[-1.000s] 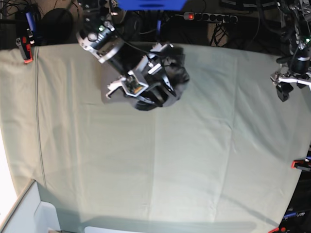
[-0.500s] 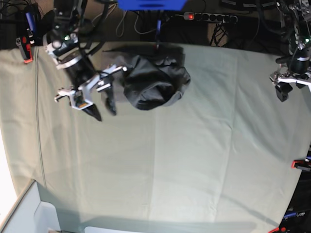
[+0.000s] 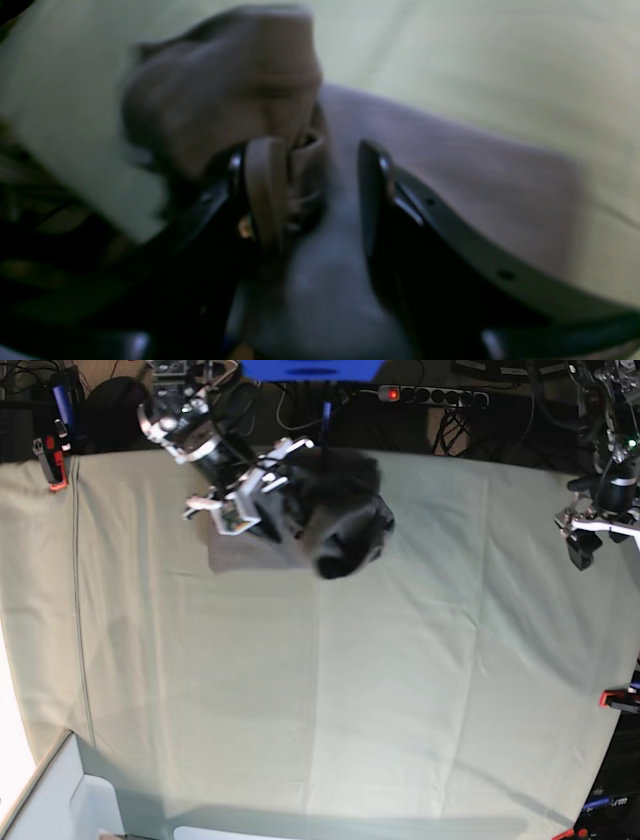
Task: Layout the t-shirt on the table in an organized manner, then fold the t-shirt properly
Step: 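Press and tuck the folded end onto the bundle with the right gripper, then grasp the bundle's folded end with the right gripper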
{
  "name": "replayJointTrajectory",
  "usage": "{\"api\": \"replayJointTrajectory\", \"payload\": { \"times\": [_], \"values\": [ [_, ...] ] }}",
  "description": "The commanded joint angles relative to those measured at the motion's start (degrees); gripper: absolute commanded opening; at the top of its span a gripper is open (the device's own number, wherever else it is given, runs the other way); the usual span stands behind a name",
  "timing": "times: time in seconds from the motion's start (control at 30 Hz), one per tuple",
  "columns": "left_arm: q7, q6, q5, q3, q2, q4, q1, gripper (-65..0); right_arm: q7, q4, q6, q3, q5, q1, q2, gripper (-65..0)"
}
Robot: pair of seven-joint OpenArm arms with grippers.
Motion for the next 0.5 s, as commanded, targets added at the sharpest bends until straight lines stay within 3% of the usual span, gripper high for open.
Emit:
{"api": "replayJointTrajectory", "payload": {
  "times": [0.0,0.1,0.27,0.47],
  "values": [
    [-1.17,-0.3,-0.37,-0.39,-0.7,1.2,0.04,-15.9,1.77,0.96,0.14,-1.55,0.93,-0.32,-0.18,-40.6],
    [-1.17,-0.3,-0.29,-0.39,-0.7,1.2,0.04,-15.9,1.68,0.96,0.14,-5.68,0.93,-1.38,0.42,-40.6],
    [-1.17,-0.3,-0.37,-0.39,-0.62,1.2,0.04,-15.9,1.51,1.05,0.14,-14.04,0.93,-2.69,7.02,-40.6],
    [-1.17,-0.3,-0.46,0.84,-0.62,1.11,0.04,-15.9,1.51,3.77,0.14,-13.16,1.2,-2.69,8.25,-40.6]
  ]
}}
